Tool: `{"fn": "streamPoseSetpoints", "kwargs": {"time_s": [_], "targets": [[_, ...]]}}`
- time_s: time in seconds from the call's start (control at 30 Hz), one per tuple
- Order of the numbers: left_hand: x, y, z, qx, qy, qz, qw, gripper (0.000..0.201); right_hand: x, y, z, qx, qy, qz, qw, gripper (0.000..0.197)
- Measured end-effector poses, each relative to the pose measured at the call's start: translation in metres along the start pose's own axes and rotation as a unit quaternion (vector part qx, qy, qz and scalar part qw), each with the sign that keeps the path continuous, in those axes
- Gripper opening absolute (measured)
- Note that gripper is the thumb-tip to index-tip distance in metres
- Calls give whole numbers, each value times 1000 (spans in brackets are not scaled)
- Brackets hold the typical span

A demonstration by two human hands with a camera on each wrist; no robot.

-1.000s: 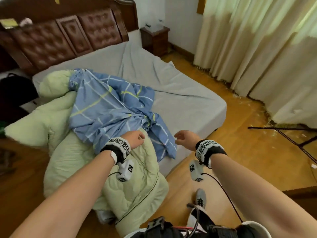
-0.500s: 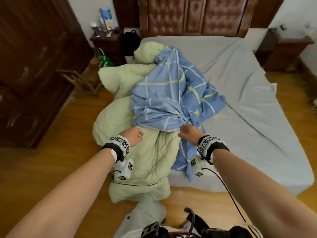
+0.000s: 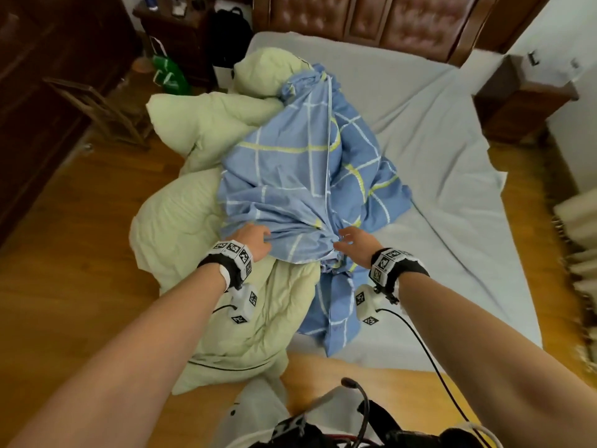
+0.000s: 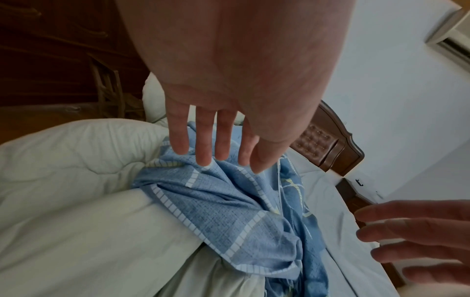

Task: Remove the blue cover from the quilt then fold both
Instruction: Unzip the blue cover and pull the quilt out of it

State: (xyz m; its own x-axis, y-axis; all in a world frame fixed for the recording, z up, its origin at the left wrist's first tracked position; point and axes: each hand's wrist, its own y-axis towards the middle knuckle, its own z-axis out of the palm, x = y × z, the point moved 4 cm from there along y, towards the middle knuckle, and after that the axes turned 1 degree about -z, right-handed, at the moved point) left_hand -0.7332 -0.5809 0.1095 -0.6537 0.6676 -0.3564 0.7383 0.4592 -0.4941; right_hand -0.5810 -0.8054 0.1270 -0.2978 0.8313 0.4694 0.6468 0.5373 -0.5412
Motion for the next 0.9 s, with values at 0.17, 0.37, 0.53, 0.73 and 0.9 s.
{"fn": "streamPoseSetpoints", "kwargs": {"time_s": [0.17,0.37,0.53,0.73,0.9], "targets": [[7,40,-5,-12,-32,-41,999,45,2,61,11,24,39,23,999,65],[22,65,-7,-27,-139,-141,980,56,-2,136,16,14,87,36,995,67],[30,88,-6,-27,-163,-196,966,62,-15,208,37,27,110,58,992,77],[22,114,9,-28,-237,-232,943,71,-20,249,33,13,165,94,982,74],[20,144,28,-20,-399,-311,863,76,-16,264,18,22,230,-25,973,53]]}}
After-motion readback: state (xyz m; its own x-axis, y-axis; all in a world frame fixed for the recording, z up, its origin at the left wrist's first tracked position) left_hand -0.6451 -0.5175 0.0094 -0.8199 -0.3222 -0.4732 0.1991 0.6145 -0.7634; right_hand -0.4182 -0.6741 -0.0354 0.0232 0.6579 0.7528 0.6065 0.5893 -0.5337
